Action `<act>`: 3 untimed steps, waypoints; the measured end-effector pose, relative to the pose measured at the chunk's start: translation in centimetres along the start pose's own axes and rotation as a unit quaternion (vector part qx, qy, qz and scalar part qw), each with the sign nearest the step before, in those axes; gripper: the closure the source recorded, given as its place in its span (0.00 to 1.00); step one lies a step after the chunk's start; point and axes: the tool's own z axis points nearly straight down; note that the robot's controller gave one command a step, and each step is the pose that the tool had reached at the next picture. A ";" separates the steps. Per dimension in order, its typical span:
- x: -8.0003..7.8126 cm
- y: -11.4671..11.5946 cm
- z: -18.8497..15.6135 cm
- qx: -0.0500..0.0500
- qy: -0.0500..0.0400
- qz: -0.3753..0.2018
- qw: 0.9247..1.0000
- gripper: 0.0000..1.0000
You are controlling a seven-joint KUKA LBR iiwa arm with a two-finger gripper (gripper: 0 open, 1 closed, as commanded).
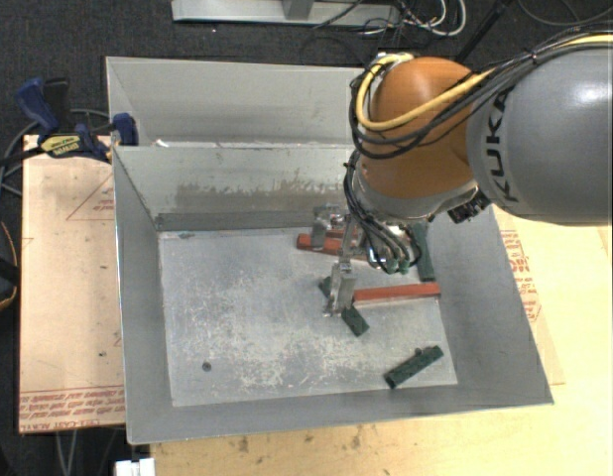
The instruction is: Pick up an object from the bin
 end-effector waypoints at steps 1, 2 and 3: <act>3.1 -6.5 4.6 0.001 -0.001 -0.053 0.999 0.00; -3.3 -11.3 14.3 0.001 -0.004 -0.078 0.997 0.00; -3.2 -11.0 13.9 0.000 -0.004 -0.079 0.997 1.00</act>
Offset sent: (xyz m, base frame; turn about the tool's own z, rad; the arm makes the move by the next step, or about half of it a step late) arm -0.0298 -0.0620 -0.0433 -0.1122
